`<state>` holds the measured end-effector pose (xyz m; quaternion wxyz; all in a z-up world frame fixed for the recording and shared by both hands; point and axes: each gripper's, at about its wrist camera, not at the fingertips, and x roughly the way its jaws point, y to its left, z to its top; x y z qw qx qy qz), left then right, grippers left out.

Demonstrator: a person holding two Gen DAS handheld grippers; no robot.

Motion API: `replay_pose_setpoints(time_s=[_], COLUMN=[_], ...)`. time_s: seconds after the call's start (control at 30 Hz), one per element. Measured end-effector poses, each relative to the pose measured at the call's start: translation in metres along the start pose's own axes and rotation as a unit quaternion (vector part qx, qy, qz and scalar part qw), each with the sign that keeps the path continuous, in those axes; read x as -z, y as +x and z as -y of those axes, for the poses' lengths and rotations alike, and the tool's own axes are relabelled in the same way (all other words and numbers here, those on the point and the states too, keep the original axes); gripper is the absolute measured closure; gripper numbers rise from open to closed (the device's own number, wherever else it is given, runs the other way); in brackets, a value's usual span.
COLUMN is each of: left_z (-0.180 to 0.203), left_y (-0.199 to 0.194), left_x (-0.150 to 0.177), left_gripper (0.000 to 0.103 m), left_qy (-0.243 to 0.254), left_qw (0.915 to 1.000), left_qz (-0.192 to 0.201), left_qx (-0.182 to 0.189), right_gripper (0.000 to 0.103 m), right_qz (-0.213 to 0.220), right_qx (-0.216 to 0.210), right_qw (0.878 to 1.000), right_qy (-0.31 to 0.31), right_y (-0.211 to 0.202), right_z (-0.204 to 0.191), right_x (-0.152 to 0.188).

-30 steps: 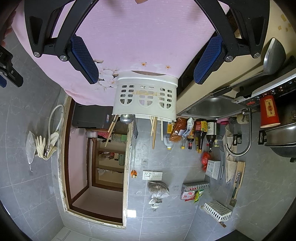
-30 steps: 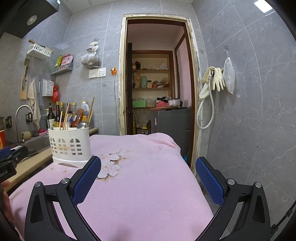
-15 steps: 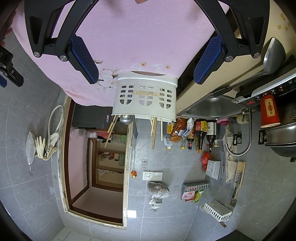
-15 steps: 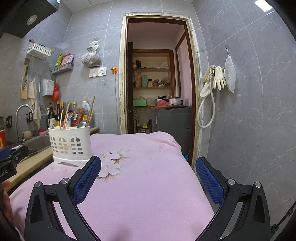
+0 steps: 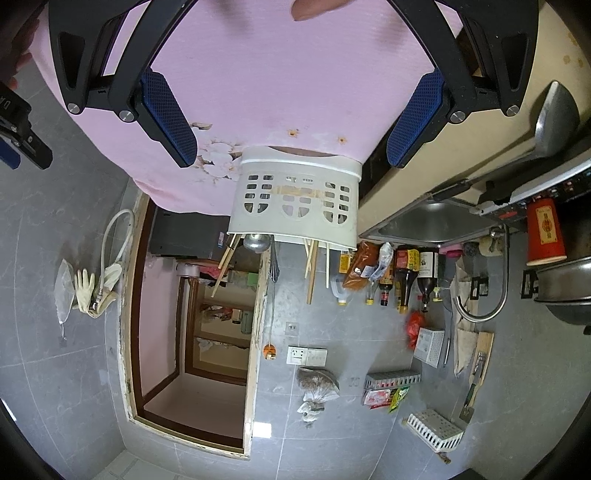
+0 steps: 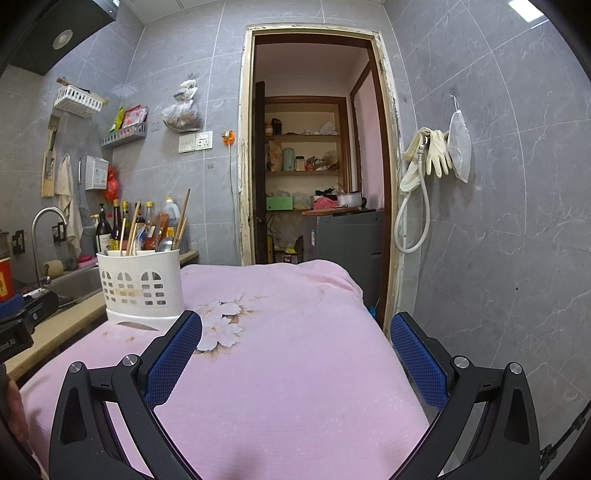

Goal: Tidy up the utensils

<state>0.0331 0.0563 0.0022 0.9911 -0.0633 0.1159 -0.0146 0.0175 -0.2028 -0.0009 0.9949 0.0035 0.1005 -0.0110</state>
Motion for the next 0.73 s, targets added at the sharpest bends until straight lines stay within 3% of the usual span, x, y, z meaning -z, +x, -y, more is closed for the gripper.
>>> replay_pose_setpoints(time_s=[0.73], left_z=[-0.0001], left_y=[0.0007], left_x=[0.0033], left_gripper=[0.002], left_qy=[0.004], left_qw=[0.9999], left_qz=[-0.002], left_qx=[-0.013], right_gripper=[0.000], right_qz=[-0.006], right_qx=[-0.002], right_qw=[1.000], right_qy=[0.001], right_y=[0.0004], right_z=[-0.0014], right_x=[0.0051])
